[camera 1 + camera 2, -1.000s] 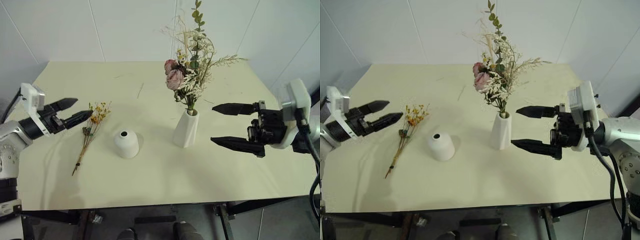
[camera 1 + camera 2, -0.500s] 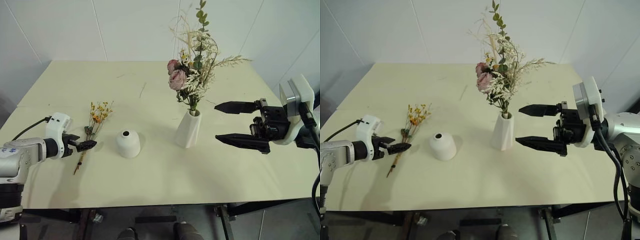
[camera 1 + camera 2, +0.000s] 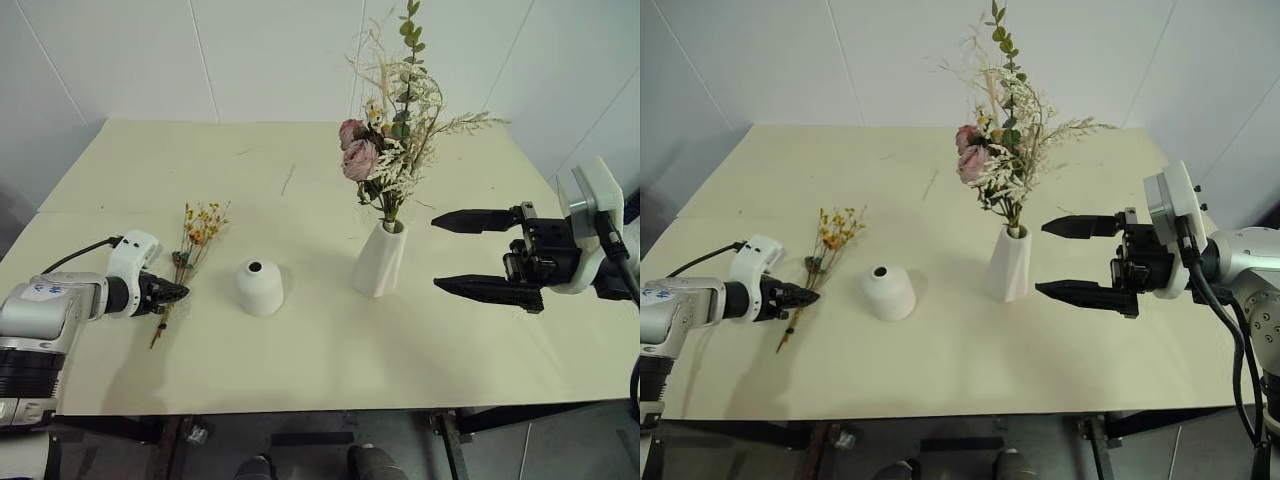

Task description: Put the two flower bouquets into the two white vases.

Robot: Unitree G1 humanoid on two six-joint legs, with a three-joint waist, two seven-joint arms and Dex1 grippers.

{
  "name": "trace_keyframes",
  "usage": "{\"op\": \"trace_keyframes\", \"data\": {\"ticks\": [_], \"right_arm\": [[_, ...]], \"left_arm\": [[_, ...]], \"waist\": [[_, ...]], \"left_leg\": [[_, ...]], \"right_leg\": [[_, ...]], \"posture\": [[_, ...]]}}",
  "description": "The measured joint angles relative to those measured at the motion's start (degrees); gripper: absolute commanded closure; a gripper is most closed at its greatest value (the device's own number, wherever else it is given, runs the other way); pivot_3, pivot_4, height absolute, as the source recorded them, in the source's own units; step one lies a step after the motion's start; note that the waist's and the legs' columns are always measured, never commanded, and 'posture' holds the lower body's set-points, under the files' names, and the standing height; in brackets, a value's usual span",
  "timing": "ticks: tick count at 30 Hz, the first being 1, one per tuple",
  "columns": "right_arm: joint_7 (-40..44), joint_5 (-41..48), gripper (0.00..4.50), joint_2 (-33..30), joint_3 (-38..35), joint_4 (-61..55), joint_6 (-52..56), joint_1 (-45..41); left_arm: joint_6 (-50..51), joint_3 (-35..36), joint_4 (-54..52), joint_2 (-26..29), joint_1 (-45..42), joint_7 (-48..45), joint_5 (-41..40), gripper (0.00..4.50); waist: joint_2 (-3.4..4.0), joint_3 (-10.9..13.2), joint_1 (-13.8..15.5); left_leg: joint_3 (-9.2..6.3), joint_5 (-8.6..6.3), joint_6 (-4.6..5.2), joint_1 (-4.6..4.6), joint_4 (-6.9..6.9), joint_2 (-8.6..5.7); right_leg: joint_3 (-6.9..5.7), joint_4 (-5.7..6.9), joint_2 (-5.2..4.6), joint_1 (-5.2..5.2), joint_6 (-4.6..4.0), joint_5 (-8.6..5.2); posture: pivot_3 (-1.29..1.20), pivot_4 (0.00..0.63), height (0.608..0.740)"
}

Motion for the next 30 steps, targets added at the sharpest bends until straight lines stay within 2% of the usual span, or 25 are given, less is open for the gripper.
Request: {"op": "trace_keyframes", "data": {"ticks": [2, 3, 9, 14, 19, 23, 25, 30], "right_arm": [[-0.08, -0.11, 0.00, 0.00, -0.12, -0.02, -0.03, 0.72], [-0.12, -0.20, 0.00, 0.00, -0.16, -0.01, -0.04, 1.05], [-0.13, -0.26, 0.00, 0.00, -0.65, 0.00, -0.20, 1.50], [-0.14, -0.41, 0.00, 0.02, -0.66, 0.00, -0.50, 1.95], [-0.06, -0.41, 0.00, 0.03, -0.66, 0.01, -1.17, 1.95], [-0.01, 0.99, 0.00, 1.14, -0.94, 0.03, -1.40, 1.68], [-0.03, 2.30, 0.00, 1.68, -1.01, 0.01, -1.42, 1.02], [-0.71, 3.24, 0.00, 1.68, -1.36, -0.02, -1.41, 0.61]], "left_arm": [[0.09, 0.01, 1.19, -0.47, -1.16, 0.59, 0.46, 4.42], [0.08, 0.07, 1.35, -0.64, -1.68, 0.94, 0.68, 4.47], [-4.53, 2.56, 4.04, -2.91, -4.11, 2.24, 1.23, 4.47], [-16.63, 9.87, 4.82, -7.67, -7.74, 1.05, -1.25, 4.47], [-27.59, 13.45, 1.97, -12.35, -8.06, -8.35, -7.67, 4.47], [-37.20, 17.78, 0.79, -18.86, -10.14, -18.16, -16.04, 4.47], [-38.42, 19.42, 0.41, -19.97, -12.01, -20.50, -20.08, 4.47], [-38.03, 19.98, 0.35, -20.75, -12.59, -23.54, -24.49, 4.47]], "waist": [[0.00, 0.00, 0.02], [0.00, 0.00, 0.04], [0.00, 0.00, 0.04], [0.00, 0.00, 0.44], [0.00, 0.00, 0.68], [0.00, 0.00, 1.13], [0.01, 0.00, 1.13], [0.01, -0.01, 1.20]], "left_leg": [[-0.01, 0.00, 0.00, 0.00, 0.01, 0.00], [0.00, 0.00, 0.00, 0.00, 0.02, 0.00], [-0.01, 0.00, 0.00, 0.00, 0.05, 0.00], [0.01, 0.00, -0.01, -0.01, 0.12, 0.00], [0.02, 0.01, -0.02, 0.01, 0.12, 0.00], [0.02, 0.01, -0.02, 0.00, 0.24, 0.00], [0.03, 0.01, -0.02, 0.01, 0.29, 0.00], [0.00, 0.01, -0.01, 0.03, 0.43, 0.00]], "right_leg": [[-0.01, 0.01, 0.00, 0.00, 0.00, 0.00], [0.00, 0.01, 0.00, 0.01, 0.01, 0.00], [-0.01, 0.08, 0.01, 0.00, 0.01, 0.01], [0.00, 0.09, -0.01, 0.03, 0.05, 0.03], [0.00, 0.13, 0.00, 0.02, 0.05, 0.03], [-0.01, 0.19, 0.01, 0.04, 0.07, 0.04], [0.01, 0.20, 0.01, 0.07, 0.10, 0.06], [0.01, 0.21, 0.02, 0.15, 0.14, 0.08]], "posture": [[0.00, 0.150, 0.740], [0.00, 0.150, 0.740], [0.00, 0.150, 0.740], [0.00, 0.150, 0.740], [0.00, 0.150, 0.740], [0.00, 0.150, 0.740], [0.00, 0.150, 0.740], [0.00, 0.150, 0.740]]}}
